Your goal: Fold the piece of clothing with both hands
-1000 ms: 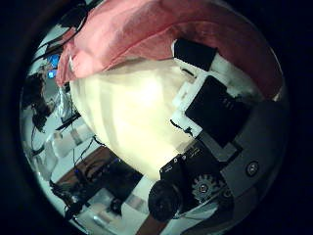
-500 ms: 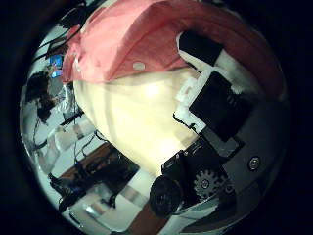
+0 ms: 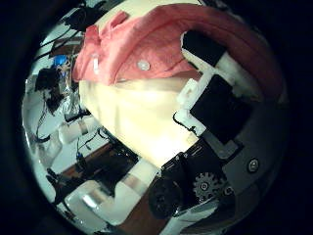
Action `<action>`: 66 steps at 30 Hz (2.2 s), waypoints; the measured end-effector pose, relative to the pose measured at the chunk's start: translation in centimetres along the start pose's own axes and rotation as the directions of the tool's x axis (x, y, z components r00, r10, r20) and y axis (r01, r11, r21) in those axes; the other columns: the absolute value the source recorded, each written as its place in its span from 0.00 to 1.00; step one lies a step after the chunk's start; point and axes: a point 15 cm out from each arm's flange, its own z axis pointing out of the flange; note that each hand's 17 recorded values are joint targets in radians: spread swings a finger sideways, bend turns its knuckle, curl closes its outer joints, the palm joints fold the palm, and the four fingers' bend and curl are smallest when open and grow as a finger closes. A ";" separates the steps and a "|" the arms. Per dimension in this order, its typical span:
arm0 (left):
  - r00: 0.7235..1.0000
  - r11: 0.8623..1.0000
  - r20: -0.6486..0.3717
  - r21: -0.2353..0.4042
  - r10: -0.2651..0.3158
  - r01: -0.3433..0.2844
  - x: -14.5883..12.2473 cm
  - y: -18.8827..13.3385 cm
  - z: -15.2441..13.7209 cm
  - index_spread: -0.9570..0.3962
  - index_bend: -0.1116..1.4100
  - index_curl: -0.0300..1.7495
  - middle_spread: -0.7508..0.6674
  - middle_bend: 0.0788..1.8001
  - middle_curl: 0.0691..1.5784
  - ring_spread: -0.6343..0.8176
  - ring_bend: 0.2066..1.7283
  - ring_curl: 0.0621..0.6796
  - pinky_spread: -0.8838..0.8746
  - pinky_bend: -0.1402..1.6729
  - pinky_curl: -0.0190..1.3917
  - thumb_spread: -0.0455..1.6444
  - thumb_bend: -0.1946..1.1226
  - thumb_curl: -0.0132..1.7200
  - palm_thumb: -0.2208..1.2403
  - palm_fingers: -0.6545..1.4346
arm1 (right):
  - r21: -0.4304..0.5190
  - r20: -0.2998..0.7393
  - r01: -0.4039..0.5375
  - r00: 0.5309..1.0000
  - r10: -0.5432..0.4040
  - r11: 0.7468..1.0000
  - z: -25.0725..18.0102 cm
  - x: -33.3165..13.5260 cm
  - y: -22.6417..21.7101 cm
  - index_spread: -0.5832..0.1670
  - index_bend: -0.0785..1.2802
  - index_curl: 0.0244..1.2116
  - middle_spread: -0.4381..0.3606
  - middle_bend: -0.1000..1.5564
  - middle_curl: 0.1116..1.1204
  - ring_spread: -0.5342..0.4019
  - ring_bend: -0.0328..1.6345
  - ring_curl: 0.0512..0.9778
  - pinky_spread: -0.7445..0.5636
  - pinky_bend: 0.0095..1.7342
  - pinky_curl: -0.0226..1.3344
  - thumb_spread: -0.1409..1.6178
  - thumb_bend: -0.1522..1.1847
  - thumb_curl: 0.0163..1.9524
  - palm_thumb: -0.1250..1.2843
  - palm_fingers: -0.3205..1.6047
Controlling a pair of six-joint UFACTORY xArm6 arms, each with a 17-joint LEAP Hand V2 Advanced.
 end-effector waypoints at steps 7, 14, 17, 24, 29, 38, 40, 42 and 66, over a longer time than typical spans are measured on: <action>0.999 0.999 -0.020 -0.024 -0.029 0.029 -2.0 1.4 1.4 0.77 0.17 0.15 0.78 0.08 0.17 0.77 0.23 0.25 0.76 0.30 0.24 0.70 0.13 0.20 0.51 0.31 | 0.110 -0.039 -0.010 0.999 0.015 0.994 -5.0 0.1 -0.8 0.44 0.81 0.69 0.40 0.85 0.65 0.35 0.81 0.67 0.34 0.71 0.54 0.75 0.14 0.39 0.91 0.75; 0.996 0.997 -0.045 -0.033 -0.072 0.070 -4.0 2.0 3.5 0.78 0.17 0.16 0.80 0.06 0.16 0.77 0.23 0.25 0.76 0.30 0.24 0.70 0.13 0.20 0.51 0.30 | 0.242 -0.059 0.058 0.997 -0.045 0.969 -11.1 -3.8 -3.0 0.44 0.81 0.70 0.40 0.85 0.65 0.35 0.81 0.67 0.34 0.71 0.54 0.75 0.14 0.41 0.91 0.75; 0.994 0.996 -0.060 -0.038 -0.089 0.087 -4.5 1.8 4.4 0.79 0.18 0.16 0.83 0.04 0.14 0.77 0.24 0.26 0.76 0.31 0.24 0.70 0.13 0.20 0.51 0.29 | 0.267 -0.075 0.105 0.993 -0.088 0.958 -13.0 -5.7 -4.0 0.44 0.81 0.70 0.40 0.85 0.65 0.34 0.81 0.67 0.34 0.71 0.53 0.75 0.13 0.41 0.91 0.75; 0.989 0.995 -0.113 -0.050 -0.096 0.091 -3.4 0.5 5.8 0.79 0.18 0.17 0.82 0.05 0.11 0.76 0.25 0.27 0.76 0.33 0.25 0.71 0.13 0.20 0.51 0.29 | 0.306 -0.133 0.235 0.970 -0.203 0.923 -17.4 -11.6 -6.9 0.44 0.80 0.71 0.40 0.85 0.65 0.34 0.81 0.67 0.34 0.72 0.53 0.75 0.11 0.43 0.90 0.76; 0.986 0.994 -0.133 -0.065 -0.097 0.089 -3.2 -0.6 7.2 0.78 0.17 0.17 0.79 0.07 0.12 0.76 0.24 0.26 0.76 0.31 0.24 0.71 0.13 0.20 0.51 0.30 | 0.286 -0.194 0.360 0.929 -0.314 0.888 -18.3 -16.7 -10.1 0.44 0.80 0.71 0.40 0.85 0.65 0.34 0.81 0.67 0.35 0.72 0.53 0.75 0.11 0.43 0.89 0.76; 0.980 0.990 -0.157 -0.091 -0.118 0.105 -4.4 -1.4 10.2 0.77 0.17 0.16 0.72 0.09 0.15 0.76 0.24 0.25 0.76 0.30 0.23 0.71 0.14 0.20 0.51 0.31 | 0.171 -0.343 0.618 0.768 -0.541 0.768 -17.5 -28.4 -13.7 0.44 0.80 0.72 0.40 0.84 0.66 0.34 0.82 0.67 0.34 0.72 0.53 0.75 0.11 0.44 0.88 0.75; 0.978 0.990 -0.168 -0.086 -0.125 0.111 -4.9 -1.6 10.6 0.77 0.17 0.16 0.72 0.10 0.15 0.76 0.24 0.25 0.76 0.30 0.23 0.71 0.13 0.20 0.51 0.31 | 0.135 -0.371 0.665 0.721 -0.585 0.734 -16.7 -31.2 -14.5 0.43 0.80 0.72 0.40 0.84 0.66 0.34 0.82 0.67 0.34 0.72 0.53 0.75 0.11 0.44 0.87 0.75; 0.976 0.990 -0.175 -0.080 -0.129 0.116 -5.1 -1.7 10.7 0.77 0.17 0.16 0.71 0.10 0.16 0.76 0.24 0.25 0.76 0.30 0.23 0.71 0.13 0.20 0.51 0.31 | 0.115 -0.388 0.697 0.688 -0.614 0.708 -16.0 -33.3 -15.7 0.43 0.80 0.72 0.40 0.84 0.66 0.34 0.82 0.67 0.34 0.71 0.53 0.76 0.11 0.44 0.87 0.75; 0.975 0.993 -0.183 -0.014 -0.122 0.121 -6.8 1.0 7.3 0.76 0.17 0.17 0.69 0.08 0.17 0.76 0.22 0.24 0.77 0.29 0.23 0.71 0.13 0.20 0.52 0.33 | 0.307 -0.348 0.691 0.722 -0.598 0.655 -15.9 -39.1 -21.0 0.22 0.20 0.41 0.52 0.40 0.41 0.46 0.65 0.49 0.52 0.62 0.44 0.81 0.09 0.29 0.59 0.12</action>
